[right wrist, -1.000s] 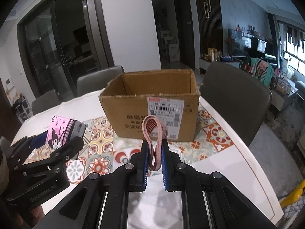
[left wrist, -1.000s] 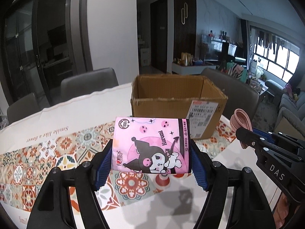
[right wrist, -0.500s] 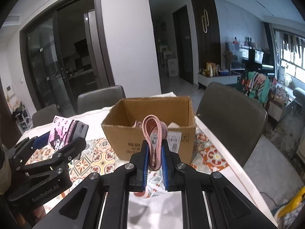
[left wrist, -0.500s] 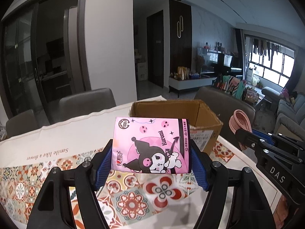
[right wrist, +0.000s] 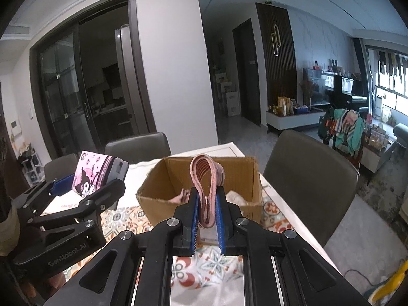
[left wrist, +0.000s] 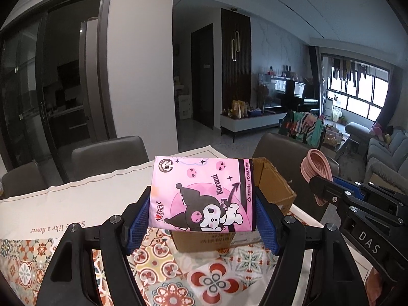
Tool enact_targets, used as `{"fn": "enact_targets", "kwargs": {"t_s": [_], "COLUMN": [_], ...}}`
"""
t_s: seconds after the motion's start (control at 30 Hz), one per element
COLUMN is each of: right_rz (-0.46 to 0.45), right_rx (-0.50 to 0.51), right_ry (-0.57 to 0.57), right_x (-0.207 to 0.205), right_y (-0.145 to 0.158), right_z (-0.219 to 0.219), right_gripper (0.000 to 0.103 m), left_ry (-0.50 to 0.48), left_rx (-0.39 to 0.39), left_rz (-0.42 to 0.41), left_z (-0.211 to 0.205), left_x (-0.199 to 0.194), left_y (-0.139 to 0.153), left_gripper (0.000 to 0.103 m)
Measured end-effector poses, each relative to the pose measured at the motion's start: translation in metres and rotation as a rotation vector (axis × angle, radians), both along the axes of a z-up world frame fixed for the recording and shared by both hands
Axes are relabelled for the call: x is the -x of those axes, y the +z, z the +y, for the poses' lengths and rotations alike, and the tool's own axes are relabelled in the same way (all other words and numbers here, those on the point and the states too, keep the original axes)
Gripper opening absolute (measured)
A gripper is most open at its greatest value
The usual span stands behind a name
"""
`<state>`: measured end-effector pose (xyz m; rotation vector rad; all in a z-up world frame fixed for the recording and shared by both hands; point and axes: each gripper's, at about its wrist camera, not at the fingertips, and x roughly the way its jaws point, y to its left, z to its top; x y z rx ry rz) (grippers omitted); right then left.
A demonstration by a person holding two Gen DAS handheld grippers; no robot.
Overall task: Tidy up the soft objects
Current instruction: 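Lift packet with left tool while right tool carries hair tie over box, then lower packet and hair tie into the box and open both tools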
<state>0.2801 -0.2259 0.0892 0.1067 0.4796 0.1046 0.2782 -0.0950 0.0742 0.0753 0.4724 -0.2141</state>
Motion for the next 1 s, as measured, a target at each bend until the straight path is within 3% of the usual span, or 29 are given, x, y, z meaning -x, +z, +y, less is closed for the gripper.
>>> {"fn": "enact_targets", "kwargs": {"t_s": [0.53, 1.0], "right_rz": [-0.015, 0.041], "right_rx": [-0.012, -0.008], "right_ry": [-0.004, 0.003], "right_x": [-0.044, -0.085], "right_y": [-0.001, -0.016], "right_z": [-0.014, -0.016], "right_gripper": [0.014, 0.014], "left_ry": [-0.01, -0.028], "left_rx": [-0.026, -0.042], "left_rz": [-0.028, 0.037], "left_z": [-0.016, -0.026], "left_x": [-0.041, -0.085], "left_y": [-0.001, -0.021], "left_gripper": [0.073, 0.073]}}
